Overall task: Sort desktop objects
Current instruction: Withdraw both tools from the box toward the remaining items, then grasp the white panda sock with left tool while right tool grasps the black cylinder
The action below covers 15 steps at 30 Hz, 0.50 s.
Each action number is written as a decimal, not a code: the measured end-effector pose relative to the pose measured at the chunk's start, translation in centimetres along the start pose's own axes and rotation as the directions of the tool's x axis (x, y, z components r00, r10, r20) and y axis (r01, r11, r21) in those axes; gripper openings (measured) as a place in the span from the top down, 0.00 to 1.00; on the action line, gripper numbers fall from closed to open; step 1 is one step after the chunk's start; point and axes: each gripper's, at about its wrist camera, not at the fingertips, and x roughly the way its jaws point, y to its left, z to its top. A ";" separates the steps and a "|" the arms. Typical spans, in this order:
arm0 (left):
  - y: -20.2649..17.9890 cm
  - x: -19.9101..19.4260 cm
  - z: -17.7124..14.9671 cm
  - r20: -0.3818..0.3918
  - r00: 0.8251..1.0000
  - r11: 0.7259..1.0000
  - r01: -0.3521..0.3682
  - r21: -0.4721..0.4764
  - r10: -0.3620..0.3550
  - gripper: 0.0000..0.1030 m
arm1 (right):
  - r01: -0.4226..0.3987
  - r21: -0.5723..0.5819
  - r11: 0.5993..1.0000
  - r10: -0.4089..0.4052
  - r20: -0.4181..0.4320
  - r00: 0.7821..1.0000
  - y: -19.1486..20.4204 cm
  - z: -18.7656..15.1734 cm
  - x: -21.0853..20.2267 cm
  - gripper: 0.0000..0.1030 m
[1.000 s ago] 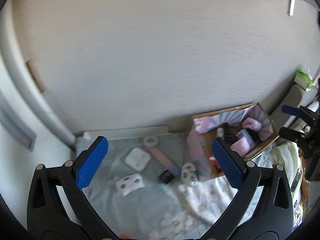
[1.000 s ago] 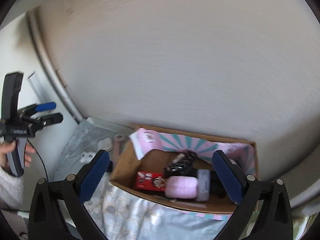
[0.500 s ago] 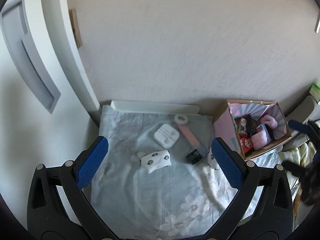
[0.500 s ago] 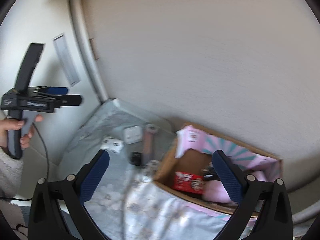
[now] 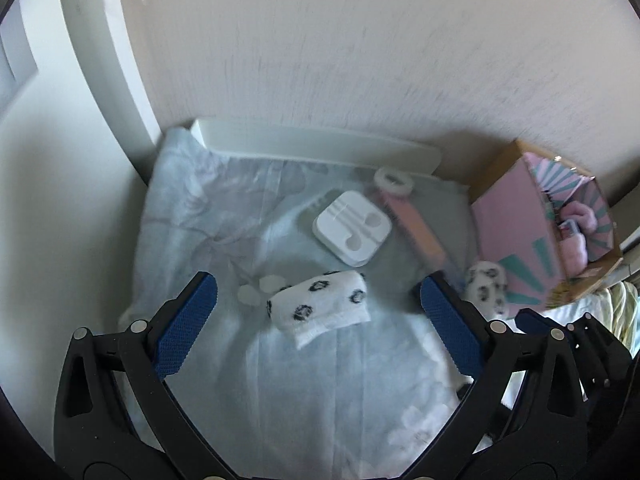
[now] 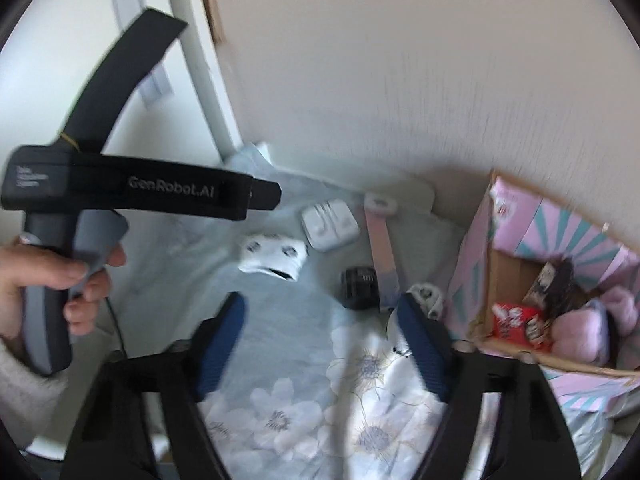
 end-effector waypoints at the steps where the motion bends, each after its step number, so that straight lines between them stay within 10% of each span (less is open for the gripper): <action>1: 0.2 0.7 -0.2 -0.004 1.000 1.000 0.001 0.000 -0.001 0.02 | 0.012 0.010 1.000 -0.012 -0.006 1.000 -0.2 -0.2 1.0 0.38; 15: 0.3 4.8 -1.5 0.002 1.000 1.000 0.005 0.030 -0.005 0.18 | 0.104 0.020 0.994 -0.105 0.006 0.994 -0.8 -0.4 6.8 0.53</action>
